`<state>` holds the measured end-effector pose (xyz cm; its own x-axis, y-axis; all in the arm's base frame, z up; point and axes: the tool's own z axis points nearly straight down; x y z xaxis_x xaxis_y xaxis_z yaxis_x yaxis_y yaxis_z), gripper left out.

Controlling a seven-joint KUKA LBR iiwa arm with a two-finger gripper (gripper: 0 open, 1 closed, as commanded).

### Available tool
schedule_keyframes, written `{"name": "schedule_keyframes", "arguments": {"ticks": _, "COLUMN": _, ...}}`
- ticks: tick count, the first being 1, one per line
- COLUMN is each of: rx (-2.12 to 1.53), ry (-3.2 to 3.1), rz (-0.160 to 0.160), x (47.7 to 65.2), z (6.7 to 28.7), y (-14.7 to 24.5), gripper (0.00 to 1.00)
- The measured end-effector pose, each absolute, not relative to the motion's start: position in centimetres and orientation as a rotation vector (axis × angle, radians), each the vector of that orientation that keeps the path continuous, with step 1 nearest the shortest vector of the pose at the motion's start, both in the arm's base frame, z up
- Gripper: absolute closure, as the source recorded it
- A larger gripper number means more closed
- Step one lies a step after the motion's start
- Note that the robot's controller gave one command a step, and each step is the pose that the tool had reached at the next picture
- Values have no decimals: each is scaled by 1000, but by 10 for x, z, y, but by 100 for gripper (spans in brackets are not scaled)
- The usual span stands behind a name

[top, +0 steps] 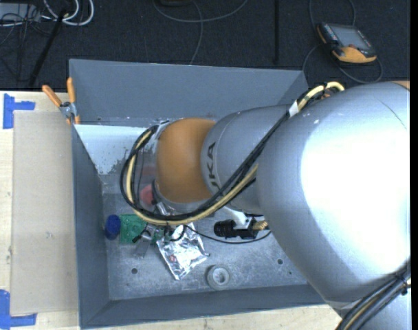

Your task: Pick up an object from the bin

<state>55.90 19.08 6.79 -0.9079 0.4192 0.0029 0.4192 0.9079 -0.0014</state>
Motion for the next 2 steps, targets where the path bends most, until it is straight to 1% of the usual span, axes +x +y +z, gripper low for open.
{"name": "schedule_keyframes", "arguments": {"ticks": 1, "rx": -675, "ry": -3068, "rz": -6, "x": 560, "z": 71, "y": 192, "gripper": 100}}
{"name": "schedule_keyframes", "arguments": {"ticks": 2, "rx": -676, "ry": -3069, "rz": -3, "x": 561, "z": 79, "y": 192, "gripper": 100}}
